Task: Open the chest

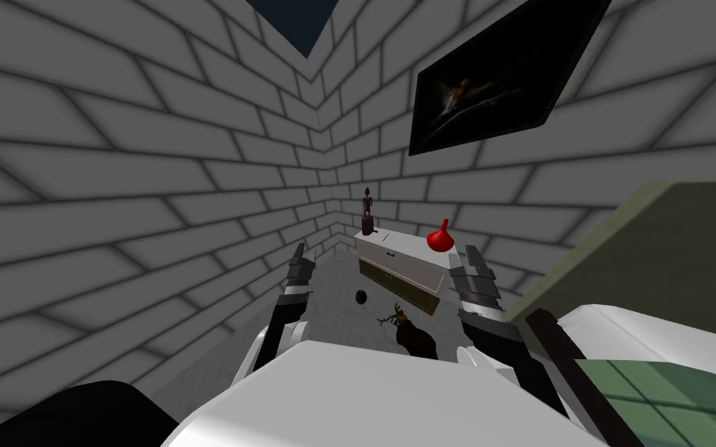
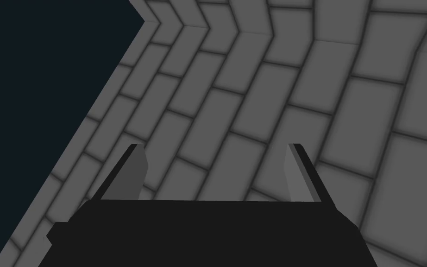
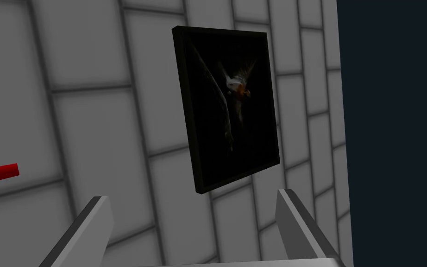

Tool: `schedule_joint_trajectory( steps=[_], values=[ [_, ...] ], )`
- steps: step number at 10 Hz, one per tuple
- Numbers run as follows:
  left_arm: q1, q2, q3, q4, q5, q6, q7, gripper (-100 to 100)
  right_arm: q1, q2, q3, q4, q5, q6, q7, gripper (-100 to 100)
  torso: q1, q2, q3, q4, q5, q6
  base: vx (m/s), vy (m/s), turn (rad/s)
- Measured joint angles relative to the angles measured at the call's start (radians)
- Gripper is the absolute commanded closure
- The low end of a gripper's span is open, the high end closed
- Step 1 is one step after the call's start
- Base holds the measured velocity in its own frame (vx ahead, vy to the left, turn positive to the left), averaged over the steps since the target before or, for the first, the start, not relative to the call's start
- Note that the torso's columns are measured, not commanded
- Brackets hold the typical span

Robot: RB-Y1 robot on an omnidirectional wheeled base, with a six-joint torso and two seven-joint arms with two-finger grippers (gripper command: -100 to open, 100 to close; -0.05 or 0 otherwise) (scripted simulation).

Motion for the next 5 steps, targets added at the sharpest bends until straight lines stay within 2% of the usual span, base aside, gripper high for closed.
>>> schedule_joint_trajectory(
  steps=[1, 2, 3, 5],
  values=[
    [0.0, 0.0, 0.0, 0.0, 0.0, 0.0, 0.0, 0, 0.0, 0.0, 0.0, 0.0, 0.0, 0.0, 0.0, 0, 0.0, 0.074, -0.148, 0.074, 0.0, 0.0, 0.0, 0.0, 0.0],
    [0.0, 0.0, 0.0, 0.0, 0.0, 0.0, 0.0, 0, 0.0, 0.0, 0.0, 0.0, 0.0, 0.0, 0.0, -100, 0.0, 0.148, -0.295, 0.148, 0.0, 0.0, 0.012, 0.01, 0.039],
    [0.0, 0.0, 0.0, 0.0, 0.0, 0.0, 0.0, 0, -0.002, -0.017, 0.001, 0.008, 0.005, 0.005, 0.002, -100, 0.0, 0.181, -0.364, 0.18, 0.0, 0.0, 0.017, 0.022, 0.068],
    [0.0, 0.0, 0.0, 0.0, 0.0, 0.0, 0.0, 0, -0.014, -0.061, 0.0, 0.036, 0.024, 0.028, 0.007, -100, 0.001, 0.192, -0.389, 0.193, 0.0, 0.0, 0.023, 0.036, 0.072]
  ],
)
